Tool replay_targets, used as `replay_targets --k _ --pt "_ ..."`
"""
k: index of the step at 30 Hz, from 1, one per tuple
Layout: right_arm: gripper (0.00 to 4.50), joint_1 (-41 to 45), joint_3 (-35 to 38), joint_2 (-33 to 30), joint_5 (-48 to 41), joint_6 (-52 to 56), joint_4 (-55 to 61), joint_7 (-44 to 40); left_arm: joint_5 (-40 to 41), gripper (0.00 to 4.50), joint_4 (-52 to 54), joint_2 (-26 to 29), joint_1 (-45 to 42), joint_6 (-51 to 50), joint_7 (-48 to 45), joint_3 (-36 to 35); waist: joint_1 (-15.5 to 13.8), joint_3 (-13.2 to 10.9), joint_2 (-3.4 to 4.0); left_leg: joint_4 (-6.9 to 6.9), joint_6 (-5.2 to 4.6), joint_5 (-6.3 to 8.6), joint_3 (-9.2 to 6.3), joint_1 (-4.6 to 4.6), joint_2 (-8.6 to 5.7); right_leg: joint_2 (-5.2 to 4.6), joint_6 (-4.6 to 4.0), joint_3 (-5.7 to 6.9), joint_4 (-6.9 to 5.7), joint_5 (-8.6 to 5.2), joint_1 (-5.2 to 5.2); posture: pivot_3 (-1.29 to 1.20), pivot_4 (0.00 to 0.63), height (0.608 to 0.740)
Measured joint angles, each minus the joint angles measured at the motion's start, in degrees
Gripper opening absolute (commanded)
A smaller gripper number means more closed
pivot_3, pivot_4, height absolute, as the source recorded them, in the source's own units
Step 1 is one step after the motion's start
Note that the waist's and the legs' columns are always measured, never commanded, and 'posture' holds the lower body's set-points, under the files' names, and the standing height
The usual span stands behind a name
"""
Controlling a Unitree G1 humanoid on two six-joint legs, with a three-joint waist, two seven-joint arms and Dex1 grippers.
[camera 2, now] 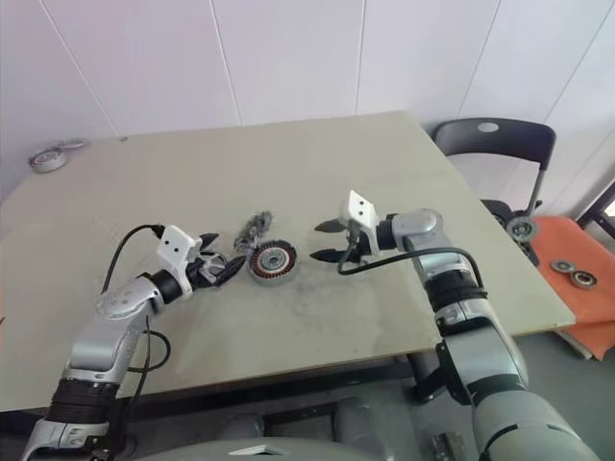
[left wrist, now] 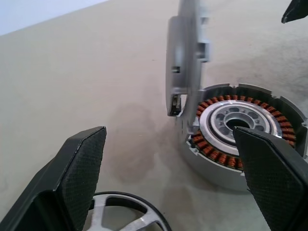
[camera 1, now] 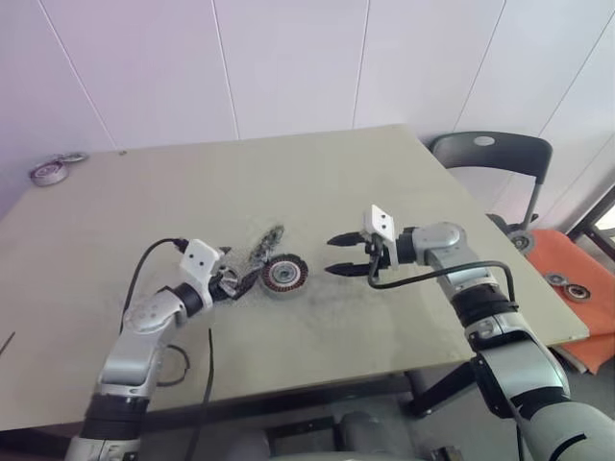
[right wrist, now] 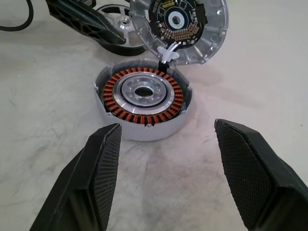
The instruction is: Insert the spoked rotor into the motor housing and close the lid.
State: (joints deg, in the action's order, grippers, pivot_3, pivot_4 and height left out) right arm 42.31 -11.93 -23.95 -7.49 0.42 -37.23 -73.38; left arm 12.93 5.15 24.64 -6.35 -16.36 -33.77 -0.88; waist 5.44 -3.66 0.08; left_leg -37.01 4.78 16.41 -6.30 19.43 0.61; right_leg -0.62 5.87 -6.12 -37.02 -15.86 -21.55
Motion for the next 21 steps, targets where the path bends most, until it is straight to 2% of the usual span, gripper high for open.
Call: replay_targets --k 12,16,21 --pt "3.24 -0.8 0.0 0.4 -0.3 0.8 1.2 0.7 0.3 4.48 0.9 0.3 0.6 0.0 -0.6 0.1 0.0 0.0 0.0 -0.01 0.0 0.0 0.0 0.01 0.0 0.0 0.0 0.0 0.01 -0.01 0.01 0.0 0.0 0.74" --pt "3.24 -0.8 0.0 -0.7 -0.7 2.2 2.2 -1.8 3.8 4.48 4.5 5.0 4.3 -1.4 -5.9 -1.4 0.1 0.0 -0.01 0.04 0.0 0.0 0.0 0.01 0.01 0.01 -0.03 0.0 -0.01 -0.04 -0.05 0.0 0.0 0.74" --pt "3.24 -0.8 0.0 -2.2 -0.7 2.5 2.2 -4.8 12.7 4.48 7.8 12.8 8.5 -5.4 -14.6 -9.1 0.1 0.0 -0.01 0.02 0.0 0.0 0.02 0.0 0.01 0.0 0.01 0.0 0.01 -0.25 -0.04 0.0 0.0 0.74"
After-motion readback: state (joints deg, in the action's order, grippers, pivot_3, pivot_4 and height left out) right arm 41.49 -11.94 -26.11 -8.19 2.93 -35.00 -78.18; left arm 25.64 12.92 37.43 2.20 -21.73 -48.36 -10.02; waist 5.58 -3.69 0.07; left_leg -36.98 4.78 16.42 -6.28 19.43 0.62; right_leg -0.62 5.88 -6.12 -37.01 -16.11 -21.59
